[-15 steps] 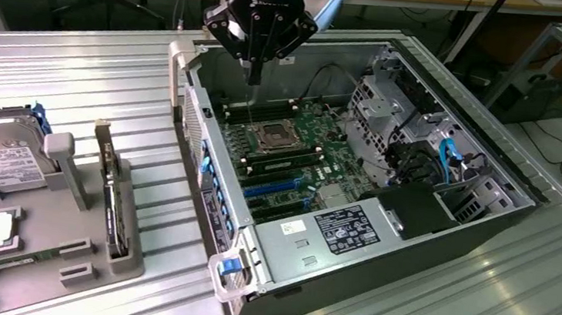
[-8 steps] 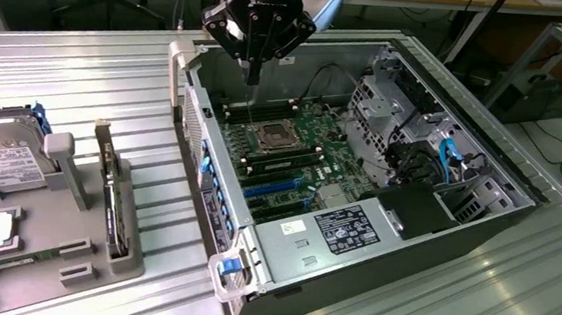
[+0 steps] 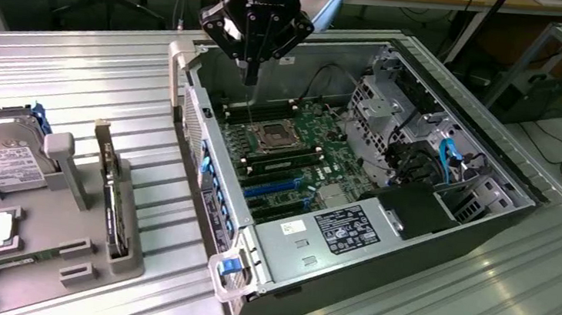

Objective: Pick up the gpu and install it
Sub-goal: 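Reach for the gpu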

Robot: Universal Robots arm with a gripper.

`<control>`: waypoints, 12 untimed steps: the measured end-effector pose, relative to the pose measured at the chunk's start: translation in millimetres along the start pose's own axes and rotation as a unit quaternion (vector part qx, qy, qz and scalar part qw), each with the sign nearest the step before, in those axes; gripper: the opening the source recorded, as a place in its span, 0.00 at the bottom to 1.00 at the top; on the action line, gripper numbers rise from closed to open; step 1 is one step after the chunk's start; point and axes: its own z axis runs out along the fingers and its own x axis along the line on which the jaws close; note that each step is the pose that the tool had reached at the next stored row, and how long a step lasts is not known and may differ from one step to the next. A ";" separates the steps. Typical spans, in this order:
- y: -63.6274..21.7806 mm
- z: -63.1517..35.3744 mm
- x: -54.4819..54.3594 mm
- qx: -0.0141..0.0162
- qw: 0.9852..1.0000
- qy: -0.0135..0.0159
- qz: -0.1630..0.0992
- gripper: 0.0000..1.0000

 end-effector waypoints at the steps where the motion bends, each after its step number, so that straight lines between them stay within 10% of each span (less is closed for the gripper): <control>1: 0.0 0.0 0.5 0.000 1.000 0.000 0.000 0.11; 12: -0.3 0.0 3.3 0.000 1.000 0.000 0.000 0.11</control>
